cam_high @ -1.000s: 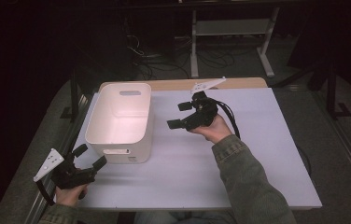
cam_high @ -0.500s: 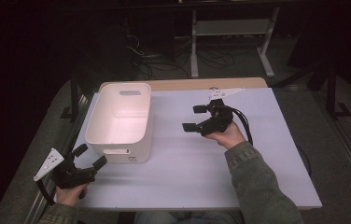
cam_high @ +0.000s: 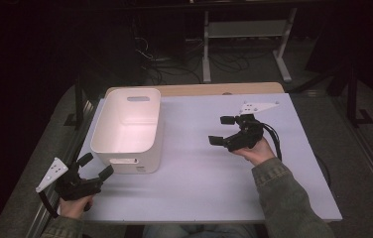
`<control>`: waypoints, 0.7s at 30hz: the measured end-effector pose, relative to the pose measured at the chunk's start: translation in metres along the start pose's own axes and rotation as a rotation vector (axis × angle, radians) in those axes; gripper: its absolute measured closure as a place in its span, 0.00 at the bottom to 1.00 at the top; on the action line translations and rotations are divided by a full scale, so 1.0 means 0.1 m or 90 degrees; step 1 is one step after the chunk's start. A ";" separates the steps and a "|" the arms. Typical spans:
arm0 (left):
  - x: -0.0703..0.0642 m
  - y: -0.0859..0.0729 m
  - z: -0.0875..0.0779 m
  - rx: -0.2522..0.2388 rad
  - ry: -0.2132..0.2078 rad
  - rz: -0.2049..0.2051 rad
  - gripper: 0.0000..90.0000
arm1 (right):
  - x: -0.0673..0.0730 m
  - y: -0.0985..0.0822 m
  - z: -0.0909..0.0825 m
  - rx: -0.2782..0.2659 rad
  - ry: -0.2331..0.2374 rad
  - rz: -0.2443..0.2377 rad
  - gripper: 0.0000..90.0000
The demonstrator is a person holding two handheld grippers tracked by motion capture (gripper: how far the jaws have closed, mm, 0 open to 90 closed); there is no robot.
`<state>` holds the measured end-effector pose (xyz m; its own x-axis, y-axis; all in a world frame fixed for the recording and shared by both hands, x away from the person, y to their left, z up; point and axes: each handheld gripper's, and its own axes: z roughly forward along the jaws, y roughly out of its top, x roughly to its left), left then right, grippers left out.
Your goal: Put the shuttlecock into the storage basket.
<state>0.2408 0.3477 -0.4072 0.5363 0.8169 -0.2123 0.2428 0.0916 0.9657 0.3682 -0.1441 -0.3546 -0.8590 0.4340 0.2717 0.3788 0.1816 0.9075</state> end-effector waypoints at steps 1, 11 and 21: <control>0.00 0.00 0.00 0.001 0.000 0.001 0.00 | 0.00 -0.01 -0.02 -0.002 -0.001 -0.001 0.00; 0.00 0.00 0.00 0.000 0.001 0.000 0.00 | -0.02 -0.21 -0.20 -0.009 -0.024 -0.011 0.00; -0.01 0.00 0.00 -0.001 0.000 -0.001 0.00 | -0.03 -0.40 -0.38 -0.030 -0.047 -0.009 0.00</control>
<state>0.2404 0.3470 -0.4072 0.5357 0.8171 -0.2131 0.2417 0.0935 0.9658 0.3427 -0.1859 -0.3794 -0.8357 0.4958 0.2362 0.3491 0.1475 0.9254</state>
